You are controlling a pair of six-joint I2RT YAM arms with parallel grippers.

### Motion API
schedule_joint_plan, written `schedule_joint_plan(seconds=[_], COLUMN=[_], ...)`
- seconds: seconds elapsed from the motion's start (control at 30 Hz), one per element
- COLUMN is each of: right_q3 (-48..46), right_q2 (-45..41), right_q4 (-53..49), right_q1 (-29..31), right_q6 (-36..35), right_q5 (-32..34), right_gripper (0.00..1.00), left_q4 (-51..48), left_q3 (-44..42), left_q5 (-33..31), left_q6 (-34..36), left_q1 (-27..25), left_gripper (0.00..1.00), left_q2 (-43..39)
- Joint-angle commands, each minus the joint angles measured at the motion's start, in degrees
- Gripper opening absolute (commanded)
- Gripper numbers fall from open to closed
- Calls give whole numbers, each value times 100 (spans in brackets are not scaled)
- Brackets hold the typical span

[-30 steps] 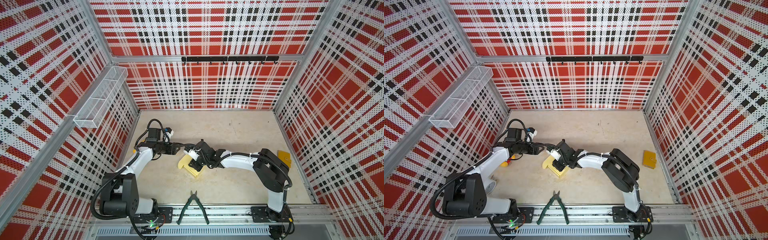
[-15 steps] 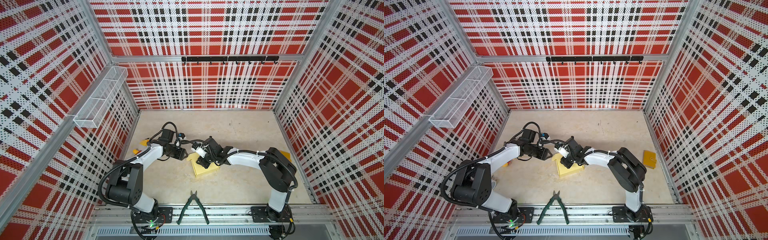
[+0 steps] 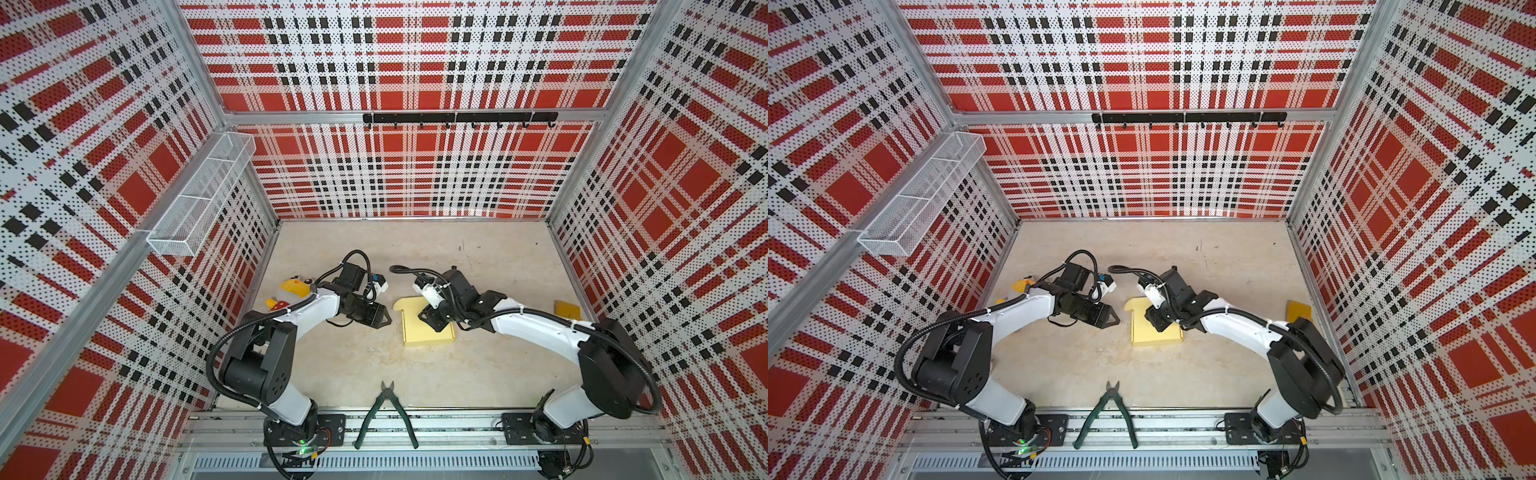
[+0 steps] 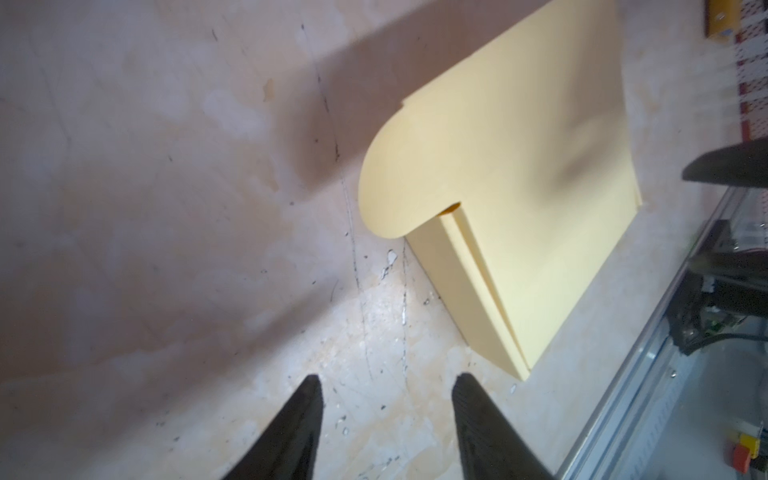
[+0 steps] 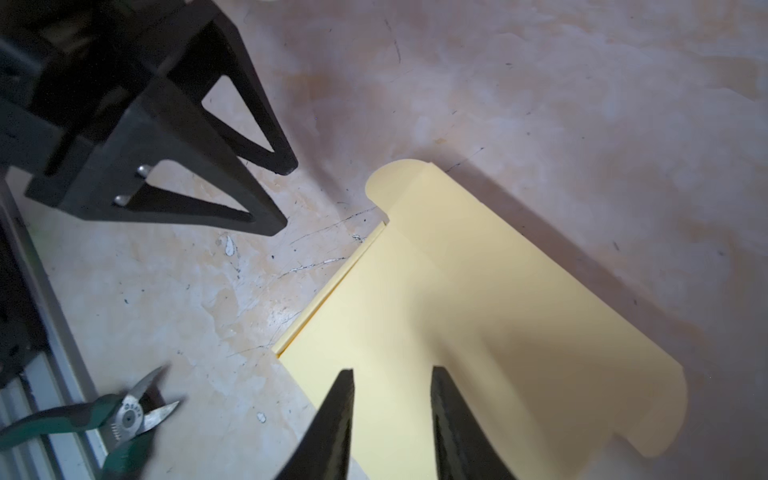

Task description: Fold the paper box

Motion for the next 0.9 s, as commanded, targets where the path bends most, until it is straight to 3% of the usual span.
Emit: schedule_joint_plan(seconds=[0.0, 0.1, 0.37, 0.63, 0.77, 0.87], right_q3=[-379, -674, -771, -619, -465, -205], right_q2=[-344, -441, 308, 350, -92, -298], right_q4=[129, 266, 448, 193, 95, -75], right_q1=[-421, -646, -737, 13, 43, -290], right_q6=[716, 874, 1154, 1414, 1395, 1122], right_q5=[-158, -143, -427, -987, -1094, -1051], right_gripper=[34, 32, 28, 29, 30, 35], left_q4=[393, 393, 108, -95, -325, -372], left_q3=[-97, 87, 655, 1146, 1464, 1577], left_q5=[464, 272, -630, -1370, -1353, -1260], left_q6=[-571, -616, -578, -321, -83, -33], left_q1=[-262, -522, -1002, -873, -891, -942], left_gripper=[59, 59, 56, 53, 52, 51], left_q2=[-158, 74, 640, 1078, 1428, 1559])
